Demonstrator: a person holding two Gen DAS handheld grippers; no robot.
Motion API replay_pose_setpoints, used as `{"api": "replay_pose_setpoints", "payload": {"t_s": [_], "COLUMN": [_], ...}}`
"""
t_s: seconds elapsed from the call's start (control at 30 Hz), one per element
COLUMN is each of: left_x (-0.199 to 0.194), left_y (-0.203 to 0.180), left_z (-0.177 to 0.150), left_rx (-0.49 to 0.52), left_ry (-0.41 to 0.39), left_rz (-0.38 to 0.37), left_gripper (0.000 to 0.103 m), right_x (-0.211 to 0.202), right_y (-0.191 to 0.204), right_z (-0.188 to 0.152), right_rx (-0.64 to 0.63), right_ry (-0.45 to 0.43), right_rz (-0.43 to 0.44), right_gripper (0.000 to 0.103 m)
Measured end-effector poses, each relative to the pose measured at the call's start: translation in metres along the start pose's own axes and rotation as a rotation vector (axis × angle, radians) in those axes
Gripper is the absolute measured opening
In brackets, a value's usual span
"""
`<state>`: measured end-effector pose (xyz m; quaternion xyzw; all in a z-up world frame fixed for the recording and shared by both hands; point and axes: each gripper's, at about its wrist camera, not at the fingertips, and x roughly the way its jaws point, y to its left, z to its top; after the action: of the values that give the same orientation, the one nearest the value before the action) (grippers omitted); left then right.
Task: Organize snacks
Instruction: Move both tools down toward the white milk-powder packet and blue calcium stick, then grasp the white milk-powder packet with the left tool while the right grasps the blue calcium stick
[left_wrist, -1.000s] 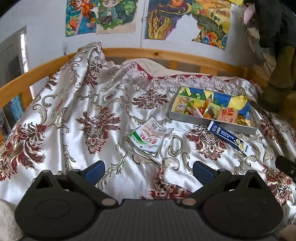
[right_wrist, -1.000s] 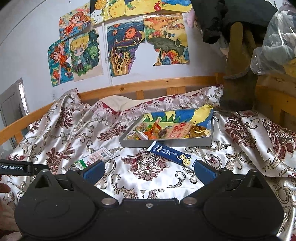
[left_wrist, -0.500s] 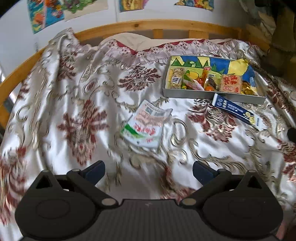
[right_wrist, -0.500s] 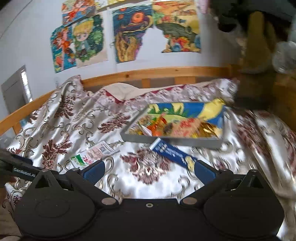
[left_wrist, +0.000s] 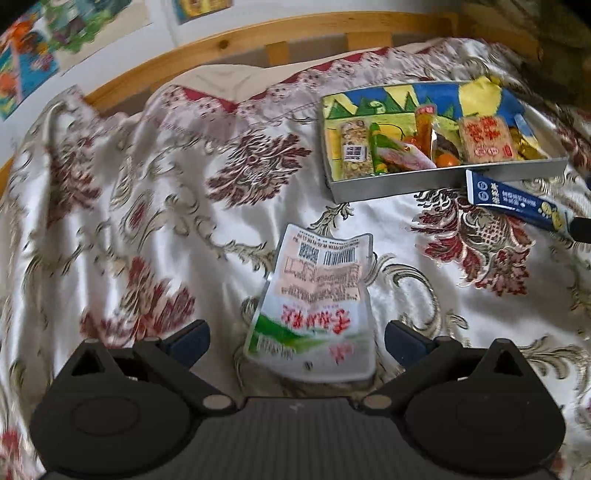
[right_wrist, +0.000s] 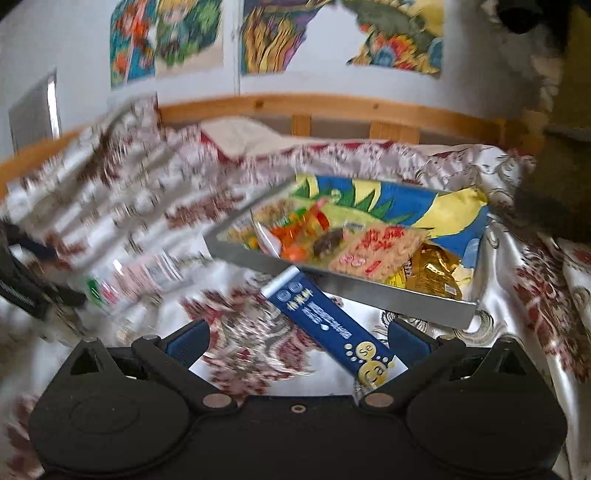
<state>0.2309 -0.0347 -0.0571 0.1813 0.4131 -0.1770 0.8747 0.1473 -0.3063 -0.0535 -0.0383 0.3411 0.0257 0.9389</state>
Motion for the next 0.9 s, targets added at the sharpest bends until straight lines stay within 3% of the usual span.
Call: {"api": "replay_pose_setpoints", "payload": {"t_s": [0.2,0.37,0.53,0.67,0.8,0.9], "left_x": [0.03,0.051,0.066,0.072,0.066,0.059], "left_y": [-0.002,0.002,0.007,0.015,0.026,0.027], "left_z": [0.004,0.009,0.013,0.013,0.014,0.016], "left_rx": [0.039,0.035,-0.043,-0.113,-0.185,-0.205], "left_ry": [0.029,0.052,0.09,0.144,0.161,0.159], "left_rz": [-0.03,-0.086,-0.119,-0.178,-0.219,-0.226], "left_gripper": [0.103,0.102,0.102,0.092,0.084,0.071], "right_x": [0.051,0.079,0.087,0.084,0.08,0.076], "right_y": [-0.005,-0.013,-0.013,-0.009,-0.001,0.006], "right_z": [-0.002,-0.002,-0.003,-0.002,-0.001,-0.001], "right_rx": [-0.055,-0.013,0.027,0.032,0.03,0.056], "right_ry": [0.072,0.104,0.118,0.124,0.133,0.16], "right_rz": [-0.037,-0.017,0.011,0.038,0.035,0.074], "right_gripper": [0.099,0.094,0.083,0.065,0.058,0.05]}}
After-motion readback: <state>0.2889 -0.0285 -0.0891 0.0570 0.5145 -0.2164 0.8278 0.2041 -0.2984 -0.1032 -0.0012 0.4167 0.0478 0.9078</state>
